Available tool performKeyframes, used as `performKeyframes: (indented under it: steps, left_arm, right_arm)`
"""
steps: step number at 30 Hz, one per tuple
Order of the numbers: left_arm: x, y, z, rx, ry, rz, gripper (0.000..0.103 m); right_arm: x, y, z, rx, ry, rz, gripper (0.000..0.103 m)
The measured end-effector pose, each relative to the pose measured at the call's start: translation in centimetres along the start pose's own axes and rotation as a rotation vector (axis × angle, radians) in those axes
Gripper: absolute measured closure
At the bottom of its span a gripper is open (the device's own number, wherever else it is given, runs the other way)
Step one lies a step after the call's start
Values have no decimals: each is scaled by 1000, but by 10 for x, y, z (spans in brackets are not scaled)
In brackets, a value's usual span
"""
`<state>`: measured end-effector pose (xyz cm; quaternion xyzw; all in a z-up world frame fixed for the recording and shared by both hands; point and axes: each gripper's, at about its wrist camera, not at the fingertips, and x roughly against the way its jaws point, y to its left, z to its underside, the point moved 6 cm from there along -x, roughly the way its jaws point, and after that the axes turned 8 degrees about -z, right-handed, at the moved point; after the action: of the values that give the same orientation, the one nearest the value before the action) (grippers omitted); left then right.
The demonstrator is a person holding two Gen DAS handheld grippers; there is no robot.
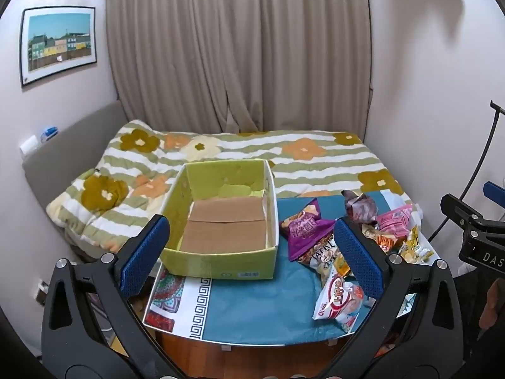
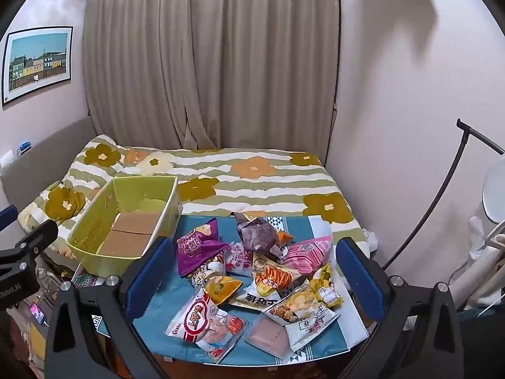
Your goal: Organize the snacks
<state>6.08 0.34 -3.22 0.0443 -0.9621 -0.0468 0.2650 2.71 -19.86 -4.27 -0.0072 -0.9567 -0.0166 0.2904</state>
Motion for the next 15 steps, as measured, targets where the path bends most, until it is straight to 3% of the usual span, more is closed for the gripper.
performKeyframes:
  steps: [15]
  left_arm:
    - [-5,3,1,1,-3,-3,0]
  right_arm:
    - [1,-5,-9,-2,3,5,0]
